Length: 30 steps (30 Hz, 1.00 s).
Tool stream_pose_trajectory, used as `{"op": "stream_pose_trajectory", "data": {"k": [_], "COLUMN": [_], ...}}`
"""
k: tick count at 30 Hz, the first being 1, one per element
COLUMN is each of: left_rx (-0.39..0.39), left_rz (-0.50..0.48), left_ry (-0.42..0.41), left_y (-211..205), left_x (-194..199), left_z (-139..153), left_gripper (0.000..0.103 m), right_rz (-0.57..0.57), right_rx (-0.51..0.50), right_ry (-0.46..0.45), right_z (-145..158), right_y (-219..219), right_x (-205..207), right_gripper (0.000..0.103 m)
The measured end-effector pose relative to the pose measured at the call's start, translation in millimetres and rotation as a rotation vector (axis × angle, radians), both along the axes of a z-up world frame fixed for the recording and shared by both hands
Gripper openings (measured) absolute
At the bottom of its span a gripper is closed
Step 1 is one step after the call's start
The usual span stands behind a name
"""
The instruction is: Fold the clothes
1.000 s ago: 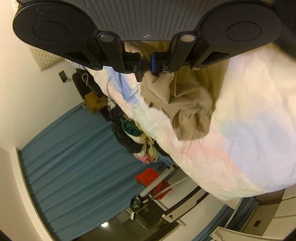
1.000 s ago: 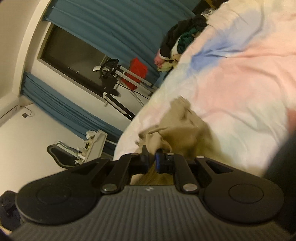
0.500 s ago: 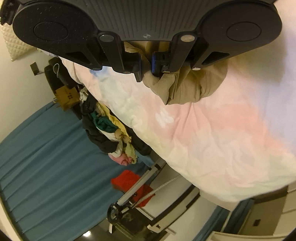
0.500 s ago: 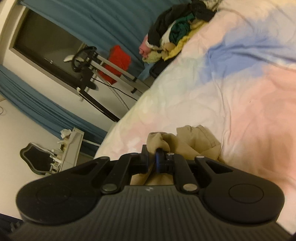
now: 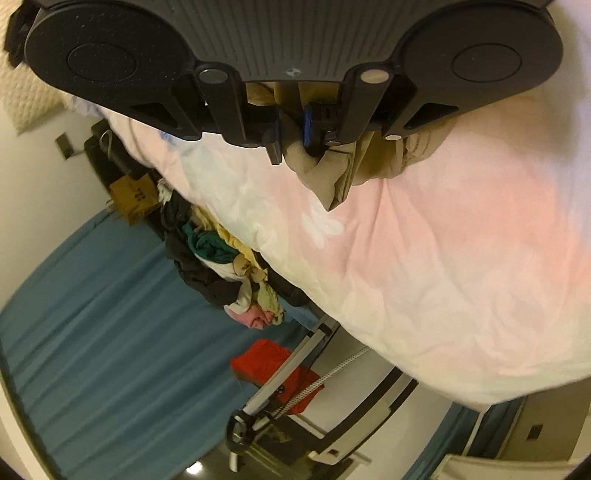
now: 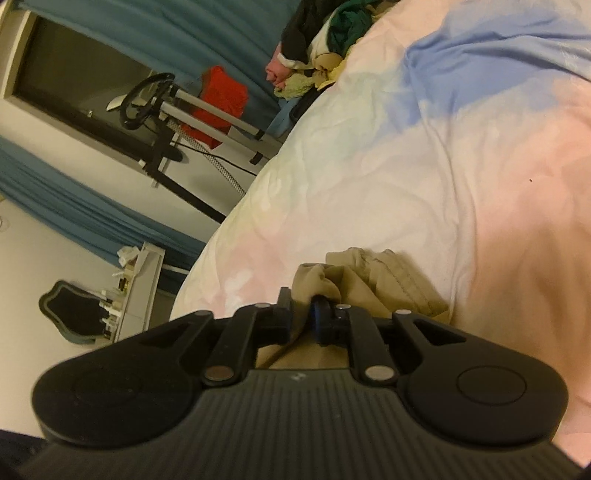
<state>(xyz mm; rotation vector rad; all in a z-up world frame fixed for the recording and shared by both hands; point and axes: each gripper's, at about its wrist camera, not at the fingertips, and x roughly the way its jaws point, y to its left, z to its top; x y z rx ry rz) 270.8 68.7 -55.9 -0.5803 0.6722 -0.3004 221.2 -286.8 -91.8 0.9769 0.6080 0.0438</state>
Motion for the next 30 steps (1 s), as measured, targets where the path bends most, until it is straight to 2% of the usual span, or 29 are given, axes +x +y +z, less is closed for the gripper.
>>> {"op": "stream_pose_trajectory", "data": {"k": [1, 2, 3, 4, 5, 9, 10, 11, 13, 15, 20, 23, 25, 30], "left_rx": [0.022, 0.042, 0.060, 0.083, 0.110, 0.155, 0.168, 0.195, 0.247, 0.280, 0.373, 0.401, 0.398, 0.408], "left_rz": [-0.017, -0.027, -0.028, -0.026, -0.025, -0.080, -0.092, -0.096, -0.101, -0.102, -0.109, -0.111, -0.109, -0.115], "left_ry": [-0.007, -0.020, -0.040, -0.061, -0.078, -0.084, -0.081, -0.083, -0.089, -0.078, -0.018, 0.048, 0.049, 0.017], "left_y": [-3, -5, -8, -10, -12, -14, -14, -14, -17, -21, -33, -35, -33, -32], "left_x": [-2, -6, -11, -17, -24, -46, -52, -57, -66, -67, -50, -33, -30, -47], "left_z": [2, 5, 8, 11, 15, 18, 17, 16, 15, 13, -4, -19, -23, -9], "left_gripper": [0.035, 0.054, 0.062, 0.075, 0.081, 0.084, 0.084, 0.084, 0.084, 0.083, 0.084, 0.084, 0.086, 0.084], "right_rz": [0.023, 0.042, 0.060, 0.073, 0.085, 0.155, 0.172, 0.192, 0.239, 0.274, 0.293, 0.307, 0.320, 0.321], "right_rx": [-0.016, -0.027, -0.036, -0.055, -0.076, -0.216, -0.257, -0.299, -0.380, -0.432, -0.629, -0.633, -0.639, -0.650], "right_ry": [-0.013, -0.032, -0.052, -0.074, -0.097, -0.148, -0.156, -0.154, -0.125, -0.097, -0.064, -0.036, -0.035, -0.049], "right_z": [4, 8, 13, 20, 27, 48, 50, 51, 49, 43, 23, 5, -2, 16], "right_y": [2, 5, 7, 10, 14, 30, 34, 39, 50, 59, 74, 75, 78, 82], "right_x": [-2, -5, -8, -14, -20, -51, -58, -64, -67, -60, -27, -4, 3, -23], "right_gripper": [0.049, 0.063, 0.084, 0.088, 0.087, 0.087, 0.083, 0.077, 0.049, 0.033, 0.032, 0.032, 0.032, 0.032]}}
